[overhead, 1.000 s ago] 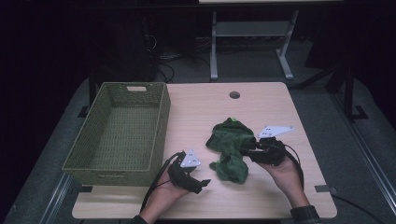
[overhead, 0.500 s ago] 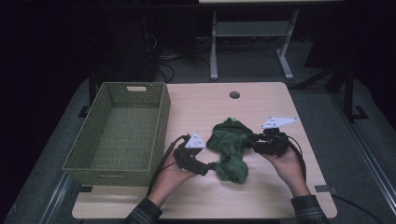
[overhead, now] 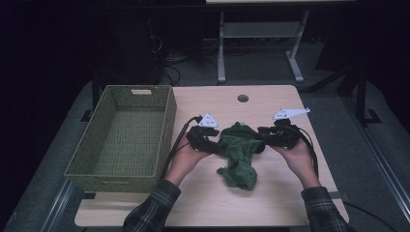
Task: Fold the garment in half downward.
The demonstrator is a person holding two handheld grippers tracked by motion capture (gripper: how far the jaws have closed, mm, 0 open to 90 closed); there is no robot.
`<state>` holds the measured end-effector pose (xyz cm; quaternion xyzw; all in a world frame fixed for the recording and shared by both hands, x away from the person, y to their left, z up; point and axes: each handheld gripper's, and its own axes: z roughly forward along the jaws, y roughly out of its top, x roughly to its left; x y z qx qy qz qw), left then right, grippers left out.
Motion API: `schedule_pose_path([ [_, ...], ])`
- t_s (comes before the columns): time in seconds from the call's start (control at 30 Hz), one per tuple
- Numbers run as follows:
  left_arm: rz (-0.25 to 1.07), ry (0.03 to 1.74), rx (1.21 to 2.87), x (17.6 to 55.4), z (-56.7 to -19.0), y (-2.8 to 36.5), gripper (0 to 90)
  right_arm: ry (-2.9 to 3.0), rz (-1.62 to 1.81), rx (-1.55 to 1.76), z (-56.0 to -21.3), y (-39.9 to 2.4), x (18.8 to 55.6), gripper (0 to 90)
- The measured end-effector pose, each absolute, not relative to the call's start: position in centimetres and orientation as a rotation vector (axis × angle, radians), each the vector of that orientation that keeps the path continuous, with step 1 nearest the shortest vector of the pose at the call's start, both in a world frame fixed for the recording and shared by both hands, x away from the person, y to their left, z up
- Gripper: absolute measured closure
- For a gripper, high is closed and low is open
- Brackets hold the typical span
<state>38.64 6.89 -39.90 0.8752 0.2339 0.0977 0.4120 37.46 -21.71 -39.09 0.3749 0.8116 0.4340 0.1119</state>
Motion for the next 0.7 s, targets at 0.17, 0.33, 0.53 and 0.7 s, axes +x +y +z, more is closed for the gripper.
schedule_pose_path([
  [0.17,0.244,0.58,2.217,40.5,-40.1,6.0,45.5,2.379,1.241,1.123,-39.2,-22.0,38.8,64.0],
  [0.33,0.269,0.589,2.245,42.3,-40.7,5.2,50.0,2.367,1.225,1.159,-39.9,-22.3,40.3,64.5],
  [0.53,0.231,0.658,2.262,44.8,-42.6,4.7,50.9,2.41,1.162,1.239,-42.3,-22.3,41.9,63.5],
  [0.7,0.224,0.667,2.308,45.9,-43.9,4.4,49.5,2.448,1.124,1.258,-43.9,-22.2,42.9,62.3],
])
